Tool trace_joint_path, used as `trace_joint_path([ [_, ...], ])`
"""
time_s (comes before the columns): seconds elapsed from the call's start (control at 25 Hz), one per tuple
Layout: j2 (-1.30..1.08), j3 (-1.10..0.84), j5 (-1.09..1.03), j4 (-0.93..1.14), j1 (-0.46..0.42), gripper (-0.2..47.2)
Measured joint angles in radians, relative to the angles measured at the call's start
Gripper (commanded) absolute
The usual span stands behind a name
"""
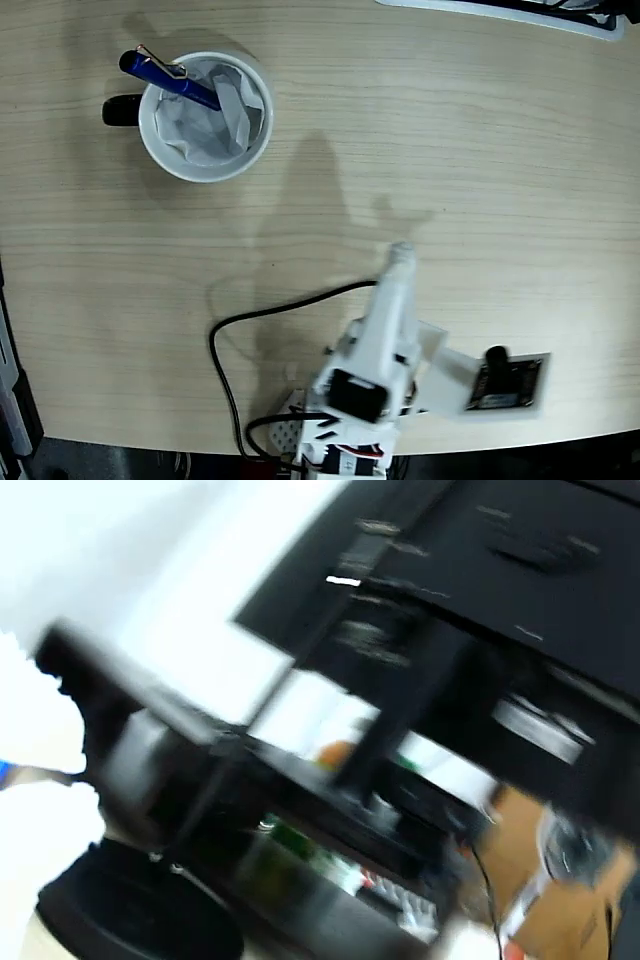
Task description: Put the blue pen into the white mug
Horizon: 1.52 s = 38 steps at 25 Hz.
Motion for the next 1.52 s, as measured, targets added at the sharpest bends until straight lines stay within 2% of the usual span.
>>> trace_joint_path([
  [0.2,0.227,0.009,0.215,0.517,0.11,-0.2],
  [0.4,0.535,0.015,0.353,1.126,0.112,-0.2],
  [0.52,0.699,0.015,0.403,1.411,0.075,-0.2],
  [0.72,0.845,0.015,0.433,1.644,0.043,-0.1],
  [1.0,0.848,-0.02,0.43,1.974,-0.011,-0.1],
  [1.52,0.851,-0.035,0.43,2.013,-0.011,0.0],
])
